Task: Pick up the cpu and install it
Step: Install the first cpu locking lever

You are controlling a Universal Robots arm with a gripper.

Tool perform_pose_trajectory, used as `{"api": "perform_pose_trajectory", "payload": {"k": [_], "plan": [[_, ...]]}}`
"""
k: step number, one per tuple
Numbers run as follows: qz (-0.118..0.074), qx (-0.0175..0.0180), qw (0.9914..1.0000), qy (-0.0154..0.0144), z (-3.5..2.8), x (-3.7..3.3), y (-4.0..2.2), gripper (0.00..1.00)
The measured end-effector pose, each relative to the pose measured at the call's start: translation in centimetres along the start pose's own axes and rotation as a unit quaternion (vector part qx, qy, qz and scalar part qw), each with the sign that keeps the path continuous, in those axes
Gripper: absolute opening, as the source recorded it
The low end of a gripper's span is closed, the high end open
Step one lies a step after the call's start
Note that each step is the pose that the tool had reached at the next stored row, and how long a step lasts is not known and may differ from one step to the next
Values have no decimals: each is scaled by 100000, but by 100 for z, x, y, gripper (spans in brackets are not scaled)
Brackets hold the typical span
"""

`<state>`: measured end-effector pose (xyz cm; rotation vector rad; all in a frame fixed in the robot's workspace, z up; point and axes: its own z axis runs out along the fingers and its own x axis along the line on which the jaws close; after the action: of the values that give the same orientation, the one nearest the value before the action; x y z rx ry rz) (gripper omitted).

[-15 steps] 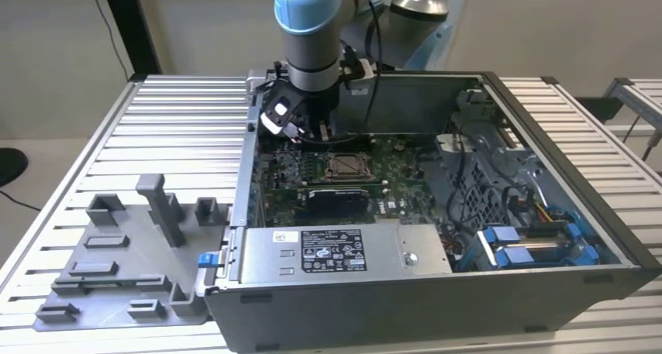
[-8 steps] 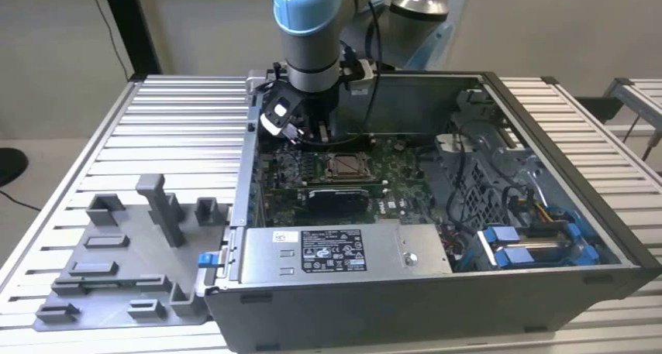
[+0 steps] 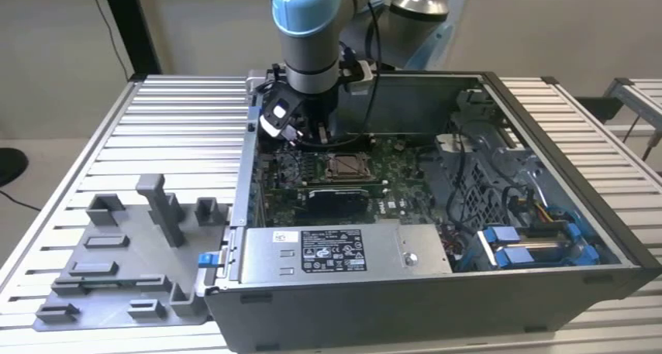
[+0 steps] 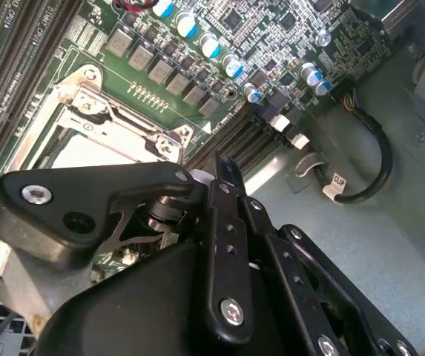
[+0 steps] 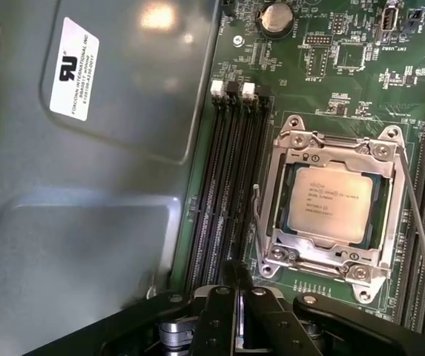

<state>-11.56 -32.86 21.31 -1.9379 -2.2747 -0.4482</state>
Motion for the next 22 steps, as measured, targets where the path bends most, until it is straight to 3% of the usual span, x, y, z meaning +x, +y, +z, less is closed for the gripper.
{"api": "perform_pose_trajectory", "payload": {"k": [6, 15, 22], "plan": [[-1, 10, 100000, -38, 10, -14, 41, 0], [-5, 7, 100000, -60, 25, -35, 50, 0], [-2, 22, 100000, -66, 44, -53, 127, 0]]}}
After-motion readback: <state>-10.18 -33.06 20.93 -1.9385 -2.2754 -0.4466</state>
